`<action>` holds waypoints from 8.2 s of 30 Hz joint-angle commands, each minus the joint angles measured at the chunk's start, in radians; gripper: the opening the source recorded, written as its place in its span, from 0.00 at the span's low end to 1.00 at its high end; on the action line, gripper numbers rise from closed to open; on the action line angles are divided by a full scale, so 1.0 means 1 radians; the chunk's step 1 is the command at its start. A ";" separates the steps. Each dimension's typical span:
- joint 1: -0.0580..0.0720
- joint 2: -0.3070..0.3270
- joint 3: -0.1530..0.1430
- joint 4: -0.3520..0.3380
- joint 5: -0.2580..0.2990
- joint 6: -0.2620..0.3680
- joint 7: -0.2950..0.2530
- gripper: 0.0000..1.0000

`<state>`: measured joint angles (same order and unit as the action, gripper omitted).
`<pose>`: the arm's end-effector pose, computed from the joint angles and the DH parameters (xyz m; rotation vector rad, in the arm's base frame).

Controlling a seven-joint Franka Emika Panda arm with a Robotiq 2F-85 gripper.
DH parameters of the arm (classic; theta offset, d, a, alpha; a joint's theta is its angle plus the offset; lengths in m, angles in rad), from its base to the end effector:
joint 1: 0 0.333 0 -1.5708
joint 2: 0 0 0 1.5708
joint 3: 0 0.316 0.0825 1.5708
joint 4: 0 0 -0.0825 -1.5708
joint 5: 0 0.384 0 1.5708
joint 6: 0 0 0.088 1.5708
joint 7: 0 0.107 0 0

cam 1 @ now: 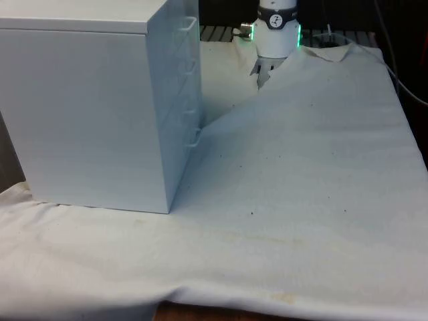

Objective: Open the drawer, then close it.

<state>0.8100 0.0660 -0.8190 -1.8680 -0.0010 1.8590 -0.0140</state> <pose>0.5682 0.0026 0.4820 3.0919 0.0079 -0.0845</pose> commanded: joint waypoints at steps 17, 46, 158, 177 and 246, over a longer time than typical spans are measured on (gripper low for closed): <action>0.006 0.027 0.002 -0.038 -0.021 0.152 0.010 1.00; 0.005 0.076 -0.001 -0.035 -0.183 0.166 0.034 1.00; 0.033 0.211 0.038 -0.039 -0.486 0.207 0.311 0.00; 0.040 0.230 0.099 -0.007 -0.516 0.150 0.378 0.00; 0.046 0.307 0.239 0.100 -0.564 0.005 0.504 0.48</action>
<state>0.8570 0.3750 -0.5800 -1.7680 -0.5650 1.8640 0.4920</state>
